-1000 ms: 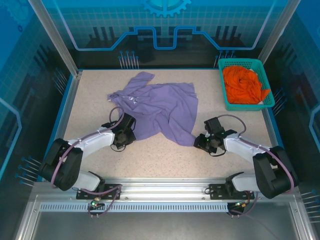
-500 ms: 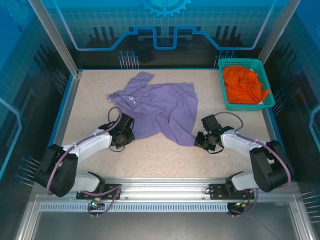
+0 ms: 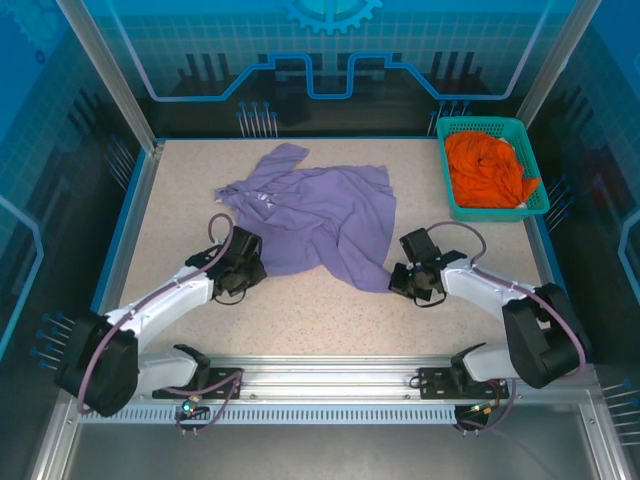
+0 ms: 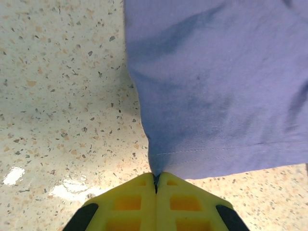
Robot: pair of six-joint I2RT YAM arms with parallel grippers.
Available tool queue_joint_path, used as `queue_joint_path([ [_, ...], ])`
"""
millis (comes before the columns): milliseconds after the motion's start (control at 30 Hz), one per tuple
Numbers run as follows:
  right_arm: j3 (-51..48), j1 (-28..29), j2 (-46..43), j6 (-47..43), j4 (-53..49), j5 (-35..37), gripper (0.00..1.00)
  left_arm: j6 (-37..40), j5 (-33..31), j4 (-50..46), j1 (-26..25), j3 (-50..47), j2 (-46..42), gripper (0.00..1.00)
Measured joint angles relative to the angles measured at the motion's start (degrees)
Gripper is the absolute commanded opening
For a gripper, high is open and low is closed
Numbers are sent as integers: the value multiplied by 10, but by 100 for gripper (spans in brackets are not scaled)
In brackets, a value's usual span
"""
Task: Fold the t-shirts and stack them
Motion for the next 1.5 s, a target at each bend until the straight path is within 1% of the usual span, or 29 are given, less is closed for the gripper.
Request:
queue_joint_path([
  [200, 23, 10, -70, -6, -33, 17, 0, 12, -5, -46, 1, 17, -70, 0],
  [400, 64, 10, -135, -22, -72, 24, 0, 28, -9, -103, 5, 78, -125, 0],
  [500, 88, 10, -166, -34, -94, 24, 0, 37, -8, -144, 5, 131, -151, 0],
  [633, 137, 6, -208, -49, -127, 24, 0, 56, -8, -193, 10, 226, -174, 0],
  [733, 192, -11, -210, -62, -147, 23, 0, 76, -2, -216, 33, 295, -165, 0],
  [800, 231, -31, -195, -72, -158, 19, 0, 89, 16, -229, 64, 337, -146, 0],
  [867, 276, -57, -164, -83, -163, 14, 0, 96, 43, -236, 104, 377, -111, 0],
  [933, 315, -82, -126, -92, -165, 3, 0, 100, 71, -238, 132, 412, -68, 0],
  [1100, 416, -135, -8, -107, -162, -30, 0, 97, 141, -233, 177, 500, 71, 0],
  [1200, 495, -163, 80, -107, -159, -52, 0, 87, 184, -230, 205, 577, 169, 0],
  [1333, 648, -193, 213, -104, -164, -88, 0, 74, 247, -224, 232, 737, 316, 0],
  [1400, 745, -204, 280, -102, -174, -104, 0, 72, 272, -233, 238, 860, 398, 0],
  [1467, 888, -212, 362, -102, -204, -116, 0, 75, 290, -252, 242, 1020, 485, 0],
  [1500, 951, -214, 393, -103, -213, -121, 0, 75, 297, -254, 243, 1082, 514, 0],
])
